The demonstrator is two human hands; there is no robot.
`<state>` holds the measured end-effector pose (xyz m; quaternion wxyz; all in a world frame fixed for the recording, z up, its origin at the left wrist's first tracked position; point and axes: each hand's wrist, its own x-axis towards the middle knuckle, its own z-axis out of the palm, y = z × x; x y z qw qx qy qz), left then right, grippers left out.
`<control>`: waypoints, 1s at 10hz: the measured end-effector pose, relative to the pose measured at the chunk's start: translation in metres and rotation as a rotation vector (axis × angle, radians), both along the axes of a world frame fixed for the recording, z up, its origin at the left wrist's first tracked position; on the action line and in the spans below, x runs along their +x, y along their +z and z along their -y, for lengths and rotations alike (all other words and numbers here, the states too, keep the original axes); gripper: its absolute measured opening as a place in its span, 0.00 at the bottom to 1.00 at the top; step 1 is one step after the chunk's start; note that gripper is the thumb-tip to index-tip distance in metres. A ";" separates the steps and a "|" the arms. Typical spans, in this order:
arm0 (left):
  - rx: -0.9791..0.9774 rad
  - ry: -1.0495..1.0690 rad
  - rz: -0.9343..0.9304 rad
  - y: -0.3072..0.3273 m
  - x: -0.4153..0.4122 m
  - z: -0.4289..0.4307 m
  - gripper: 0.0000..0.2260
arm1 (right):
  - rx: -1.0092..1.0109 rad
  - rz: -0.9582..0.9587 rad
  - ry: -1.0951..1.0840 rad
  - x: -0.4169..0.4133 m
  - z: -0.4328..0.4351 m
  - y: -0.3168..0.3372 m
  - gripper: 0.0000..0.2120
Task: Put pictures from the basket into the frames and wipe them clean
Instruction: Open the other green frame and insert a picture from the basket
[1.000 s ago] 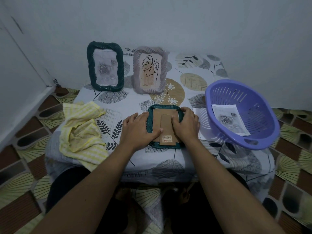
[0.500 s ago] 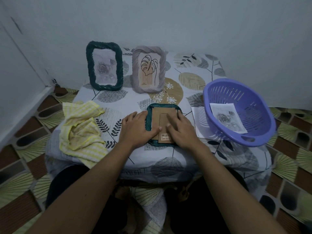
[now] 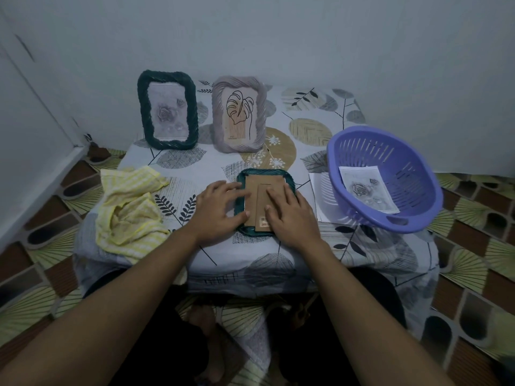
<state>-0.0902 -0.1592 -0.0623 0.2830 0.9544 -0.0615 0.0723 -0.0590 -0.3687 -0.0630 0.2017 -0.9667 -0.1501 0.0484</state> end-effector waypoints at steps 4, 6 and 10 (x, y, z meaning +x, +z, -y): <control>0.160 -0.147 -0.060 0.008 -0.011 -0.011 0.30 | 0.012 0.007 -0.006 -0.003 -0.001 0.002 0.25; 0.377 -0.194 -0.035 0.027 -0.013 0.000 0.14 | 0.008 0.007 -0.006 -0.003 -0.001 0.003 0.25; 0.419 -0.158 0.180 0.019 -0.020 0.006 0.17 | 0.014 -0.007 -0.005 -0.004 -0.001 0.006 0.26</control>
